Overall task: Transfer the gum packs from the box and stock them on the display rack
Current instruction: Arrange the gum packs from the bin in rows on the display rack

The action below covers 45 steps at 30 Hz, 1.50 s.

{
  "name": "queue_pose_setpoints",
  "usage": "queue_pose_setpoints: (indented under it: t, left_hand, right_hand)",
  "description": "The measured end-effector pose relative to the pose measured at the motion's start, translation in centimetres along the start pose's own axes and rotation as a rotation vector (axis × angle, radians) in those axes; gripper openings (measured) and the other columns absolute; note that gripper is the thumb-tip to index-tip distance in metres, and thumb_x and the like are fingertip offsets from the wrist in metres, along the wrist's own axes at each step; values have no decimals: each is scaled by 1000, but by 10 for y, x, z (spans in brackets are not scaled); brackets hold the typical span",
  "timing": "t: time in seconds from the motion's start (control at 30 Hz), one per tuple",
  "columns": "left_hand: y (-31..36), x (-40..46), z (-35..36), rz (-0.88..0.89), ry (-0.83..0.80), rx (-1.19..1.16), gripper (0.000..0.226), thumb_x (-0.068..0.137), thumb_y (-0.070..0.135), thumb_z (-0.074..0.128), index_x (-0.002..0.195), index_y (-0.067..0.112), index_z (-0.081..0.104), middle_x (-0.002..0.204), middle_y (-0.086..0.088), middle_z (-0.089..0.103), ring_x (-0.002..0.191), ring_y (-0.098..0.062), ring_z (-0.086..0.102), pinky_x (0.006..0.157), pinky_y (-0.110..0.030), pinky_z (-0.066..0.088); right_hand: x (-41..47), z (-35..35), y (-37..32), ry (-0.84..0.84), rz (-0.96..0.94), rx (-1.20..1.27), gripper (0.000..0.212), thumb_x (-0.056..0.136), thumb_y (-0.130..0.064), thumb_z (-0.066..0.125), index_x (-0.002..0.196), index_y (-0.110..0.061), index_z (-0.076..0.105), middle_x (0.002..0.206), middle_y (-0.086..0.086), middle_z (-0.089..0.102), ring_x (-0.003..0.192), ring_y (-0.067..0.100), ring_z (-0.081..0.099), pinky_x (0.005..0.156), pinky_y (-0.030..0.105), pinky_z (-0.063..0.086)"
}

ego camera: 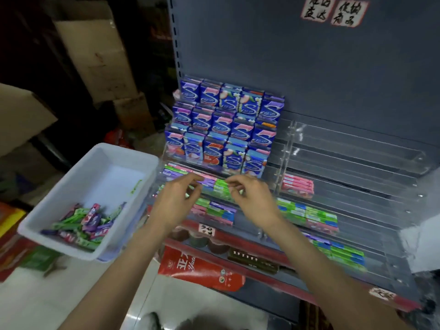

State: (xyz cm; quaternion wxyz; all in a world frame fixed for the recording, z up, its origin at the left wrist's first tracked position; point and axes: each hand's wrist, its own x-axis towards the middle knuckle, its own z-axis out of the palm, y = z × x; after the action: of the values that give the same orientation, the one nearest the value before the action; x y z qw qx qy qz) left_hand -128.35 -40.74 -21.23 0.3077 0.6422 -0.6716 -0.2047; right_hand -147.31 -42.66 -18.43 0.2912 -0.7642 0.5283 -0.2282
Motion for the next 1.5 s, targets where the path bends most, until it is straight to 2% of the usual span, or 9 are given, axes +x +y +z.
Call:
queue_pose_setpoints:
  t: [0.17,0.27,0.47,0.73,0.9,1.13,1.23,1.33,1.5]
  left_hand:
    - [-126,-35,-77,-230,41,4,15,90,19,59,102,17,67,86,-2,69,68,-15,61,63,-22,45]
    - [-199,-46,-115,-375,33,-13,11,90,14,59,98,14,66,76,-8,69,61,-15,60,60,-24,38]
    - [-319,-35,-155,-477,-168,25,18,93,14,54,98,0,66,101,-21,68,93,-32,65,84,-33,48]
    - [-415,5,-119,-356,-522,281,75,88,39,62,149,24,22,157,0,17,144,-21,14,116,-34,12]
    - [-450,12,-95,-259,-630,408,66,97,42,43,151,30,8,160,-2,-5,147,-20,-7,116,-34,-5]
    - [-458,36,-82,-187,-496,340,54,97,36,45,148,29,26,160,-3,5,147,-20,4,115,-30,-1]
    - [-458,46,-86,-170,-443,356,56,94,32,52,146,22,32,159,-4,6,147,-20,5,115,-28,4]
    - [-460,44,-84,-199,-423,428,55,97,33,47,146,19,25,159,-10,0,146,-25,1,116,-29,7]
    - [-463,35,-79,-164,-397,437,46,96,19,48,142,17,38,152,-16,20,140,-31,19,114,-30,14]
  right_hand:
    - [40,119,-76,-138,-63,38,22,91,-9,54,109,-10,65,104,7,67,91,16,62,86,26,48]
    - [66,190,-113,-210,-15,77,24,91,-5,52,111,-6,65,102,4,64,90,18,62,78,14,41]
    - [121,321,-149,-256,280,172,38,86,-1,58,124,-4,55,118,18,59,107,26,58,99,33,42]
    - [183,407,-120,-328,543,-67,71,93,-18,52,150,-12,9,156,18,-4,145,31,4,114,31,15]
    - [206,438,-103,-322,637,-264,79,93,-29,52,150,-15,-2,149,25,-28,139,40,-24,116,45,0]
    - [206,453,-109,-320,364,-336,61,94,-27,48,149,-20,20,157,12,0,145,28,-1,116,39,15]
    - [224,441,-103,-205,419,-358,62,95,-29,50,148,-25,19,156,14,-5,144,31,-5,116,41,13]
    - [244,434,-90,-337,450,-432,68,95,-35,50,150,-29,11,157,16,-4,144,35,-2,116,42,10]
    - [249,437,-91,-307,429,-428,53,90,3,48,140,-10,34,140,16,28,129,29,30,97,36,38]
